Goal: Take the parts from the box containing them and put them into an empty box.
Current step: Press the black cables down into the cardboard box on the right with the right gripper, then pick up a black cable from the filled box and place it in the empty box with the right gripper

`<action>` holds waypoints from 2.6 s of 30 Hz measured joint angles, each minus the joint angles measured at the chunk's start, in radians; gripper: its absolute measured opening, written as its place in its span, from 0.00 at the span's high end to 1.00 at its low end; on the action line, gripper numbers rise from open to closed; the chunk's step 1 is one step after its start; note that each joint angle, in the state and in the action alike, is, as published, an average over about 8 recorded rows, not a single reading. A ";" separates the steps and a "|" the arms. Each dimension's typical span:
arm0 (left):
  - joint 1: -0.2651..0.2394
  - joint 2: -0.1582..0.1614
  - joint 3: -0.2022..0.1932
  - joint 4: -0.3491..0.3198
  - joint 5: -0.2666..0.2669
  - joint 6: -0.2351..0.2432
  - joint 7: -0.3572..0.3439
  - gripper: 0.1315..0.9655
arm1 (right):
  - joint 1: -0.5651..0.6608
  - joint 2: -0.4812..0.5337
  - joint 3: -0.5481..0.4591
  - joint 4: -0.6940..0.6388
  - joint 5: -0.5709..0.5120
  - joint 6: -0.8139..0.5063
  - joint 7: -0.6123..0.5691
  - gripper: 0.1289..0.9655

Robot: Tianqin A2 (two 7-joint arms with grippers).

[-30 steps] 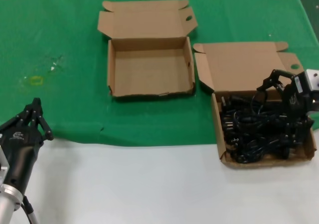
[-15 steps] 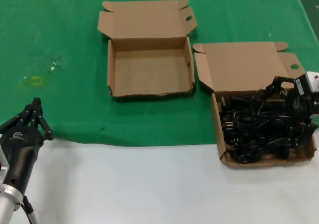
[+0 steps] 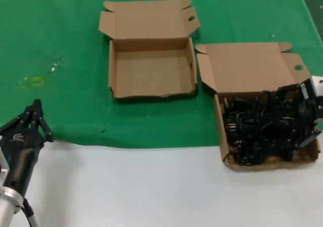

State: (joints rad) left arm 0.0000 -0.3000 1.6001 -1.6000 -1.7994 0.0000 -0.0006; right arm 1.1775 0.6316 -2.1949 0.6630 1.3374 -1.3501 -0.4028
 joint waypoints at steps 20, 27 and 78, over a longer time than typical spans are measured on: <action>0.000 0.000 0.000 0.000 0.000 0.000 0.000 0.99 | 0.046 -0.054 -0.003 -0.132 -0.021 0.033 -0.069 0.70; 0.000 0.000 0.000 0.000 0.000 0.000 0.000 0.99 | 0.038 -0.042 0.005 -0.090 -0.017 0.029 -0.042 0.82; 0.000 0.000 0.000 0.000 0.000 0.000 0.000 0.99 | 0.282 -0.570 0.073 -0.564 0.099 0.406 -0.218 0.89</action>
State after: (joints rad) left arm 0.0000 -0.3000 1.6000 -1.6000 -1.7996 0.0000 -0.0004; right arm 1.4591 0.0620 -2.1222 0.0990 1.4366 -0.9438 -0.6205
